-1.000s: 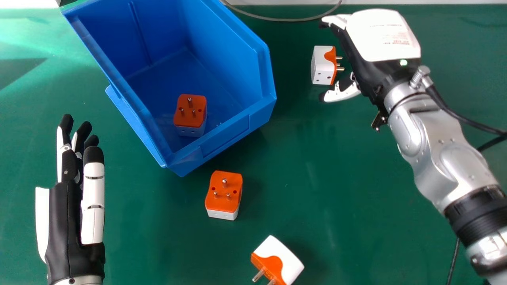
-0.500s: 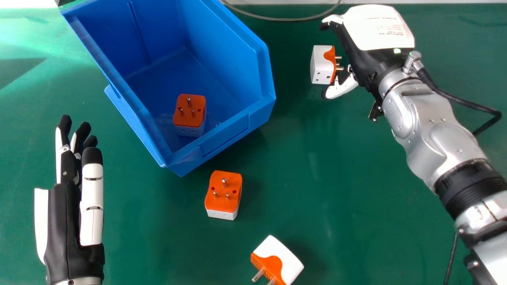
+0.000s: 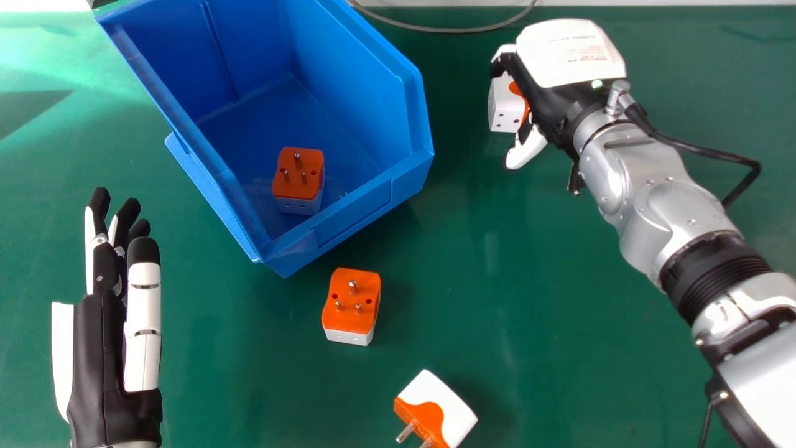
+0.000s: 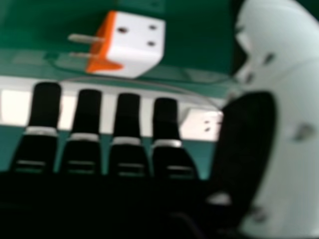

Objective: Pick all objects and put in blue box

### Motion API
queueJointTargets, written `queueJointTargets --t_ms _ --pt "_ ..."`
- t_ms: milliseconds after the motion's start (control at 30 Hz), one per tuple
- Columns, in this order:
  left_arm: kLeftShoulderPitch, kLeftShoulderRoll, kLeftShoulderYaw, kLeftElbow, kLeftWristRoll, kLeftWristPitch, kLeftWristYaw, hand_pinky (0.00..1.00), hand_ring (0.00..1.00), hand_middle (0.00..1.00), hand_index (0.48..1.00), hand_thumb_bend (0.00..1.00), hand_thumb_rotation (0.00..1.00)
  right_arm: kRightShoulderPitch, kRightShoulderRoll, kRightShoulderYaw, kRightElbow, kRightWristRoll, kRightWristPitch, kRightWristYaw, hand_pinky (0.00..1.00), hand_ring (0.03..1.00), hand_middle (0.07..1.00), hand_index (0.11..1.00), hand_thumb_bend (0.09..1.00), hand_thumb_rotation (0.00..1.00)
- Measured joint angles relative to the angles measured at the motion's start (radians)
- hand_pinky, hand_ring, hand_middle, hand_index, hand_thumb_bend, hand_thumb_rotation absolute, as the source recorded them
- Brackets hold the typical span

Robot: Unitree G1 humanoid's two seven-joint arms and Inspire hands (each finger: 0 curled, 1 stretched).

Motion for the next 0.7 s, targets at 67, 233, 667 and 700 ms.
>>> queueJointTargets --t_ms 67,233,667,700 --pt "0.001 0.000 0.001 0.000 0.000 0.000 0.000 0.94 0.94 0.96 0.996 0.46 0.95 -0.008 0.010 0.003 0.022 0.002 0.001 -0.004 0.58 0.717 0.744 0.723 0.672 0.13" --pt "0.001 0.000 0.004 0.000 -0.002 0.000 -0.002 0.94 0.94 0.96 0.991 0.47 0.95 -0.036 0.026 0.006 0.077 0.007 0.012 -0.021 0.52 0.673 0.708 0.706 0.674 0.13" --pt "0.010 0.000 0.011 -0.005 0.003 0.000 0.003 0.93 0.93 0.95 0.982 0.47 0.94 -0.087 0.046 0.020 0.151 0.021 0.020 -0.035 0.46 0.616 0.669 0.685 0.673 0.13" --pt "0.009 0.000 0.011 -0.005 0.003 0.000 0.003 0.92 0.93 0.95 0.980 0.47 0.94 -0.090 0.046 0.020 0.151 0.023 0.020 -0.035 0.46 0.610 0.667 0.685 0.667 0.13"
